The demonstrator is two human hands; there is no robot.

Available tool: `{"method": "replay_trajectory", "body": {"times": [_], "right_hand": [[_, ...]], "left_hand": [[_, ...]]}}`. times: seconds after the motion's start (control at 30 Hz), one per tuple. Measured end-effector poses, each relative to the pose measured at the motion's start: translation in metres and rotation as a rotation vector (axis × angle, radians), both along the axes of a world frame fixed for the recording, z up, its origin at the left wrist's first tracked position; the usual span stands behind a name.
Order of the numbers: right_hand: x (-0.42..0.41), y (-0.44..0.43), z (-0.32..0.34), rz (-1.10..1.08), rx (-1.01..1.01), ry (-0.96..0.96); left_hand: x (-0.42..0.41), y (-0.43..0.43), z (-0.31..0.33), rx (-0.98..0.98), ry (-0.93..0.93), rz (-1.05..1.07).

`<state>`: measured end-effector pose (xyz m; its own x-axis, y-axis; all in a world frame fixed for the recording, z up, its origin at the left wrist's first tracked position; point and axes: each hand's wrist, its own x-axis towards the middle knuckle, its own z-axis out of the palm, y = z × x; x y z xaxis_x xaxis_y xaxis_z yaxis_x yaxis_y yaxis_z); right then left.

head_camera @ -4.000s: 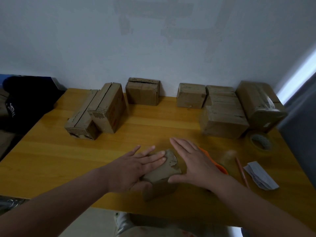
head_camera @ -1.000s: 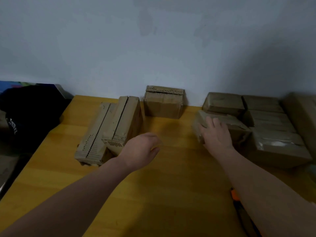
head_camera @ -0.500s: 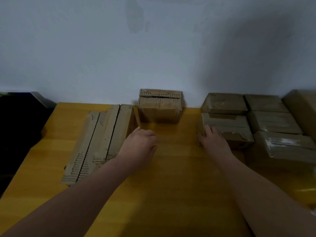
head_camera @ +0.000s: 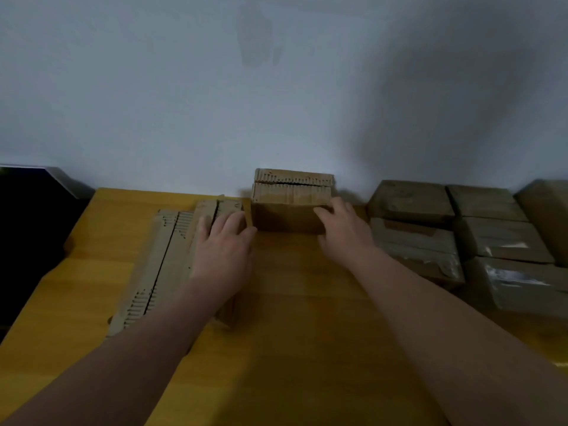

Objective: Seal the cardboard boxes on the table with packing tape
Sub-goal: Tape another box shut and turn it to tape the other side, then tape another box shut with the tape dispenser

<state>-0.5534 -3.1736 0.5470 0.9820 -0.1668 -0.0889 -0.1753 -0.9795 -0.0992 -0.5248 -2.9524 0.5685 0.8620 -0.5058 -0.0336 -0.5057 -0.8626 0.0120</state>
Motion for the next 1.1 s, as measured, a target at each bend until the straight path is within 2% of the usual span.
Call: {"method": "replay_trajectory", "body": {"times": [0.17, 0.23, 0.33, 0.43, 0.63, 0.77, 0.87, 0.93, 1.0, 1.1], "right_hand": [[0.042, 0.008, 0.004, -0.002, 0.068, -0.046], [0.054, 0.009, 0.006, -0.006, 0.094, -0.002], [0.067, 0.007, 0.008, 0.016, 0.003, 0.108], [0.072, 0.003, 0.006, 0.006, -0.001, 0.199], [0.049, 0.006, 0.002, -0.042, 0.058, 0.209], [0.013, 0.011, 0.0, -0.046, 0.083, 0.204], [-0.022, 0.015, 0.001, -0.023, 0.086, 0.21], [-0.047, 0.019, 0.001, 0.009, 0.078, 0.203], [-0.076, 0.021, 0.0, 0.047, 0.066, 0.192], [-0.122, 0.022, 0.0, 0.096, 0.071, 0.199]], "left_hand": [[0.002, 0.003, -0.008, -0.058, 0.018, 0.002], [0.002, 0.001, -0.011, -0.077, 0.019, 0.0], [0.002, -0.001, -0.015, -0.108, 0.01, 0.004], [0.002, -0.002, -0.018, -0.147, 0.006, 0.008], [0.003, 0.0, -0.017, -0.141, -0.009, 0.011], [-0.001, -0.001, -0.011, -0.016, -0.044, -0.009], [-0.016, -0.009, -0.004, 0.111, -0.118, -0.114], [-0.033, -0.017, -0.004, 0.059, -0.063, -0.217], [-0.054, -0.023, -0.008, 0.011, 0.07, -0.301], [-0.088, -0.028, -0.019, 0.014, 0.208, -0.297]]}}
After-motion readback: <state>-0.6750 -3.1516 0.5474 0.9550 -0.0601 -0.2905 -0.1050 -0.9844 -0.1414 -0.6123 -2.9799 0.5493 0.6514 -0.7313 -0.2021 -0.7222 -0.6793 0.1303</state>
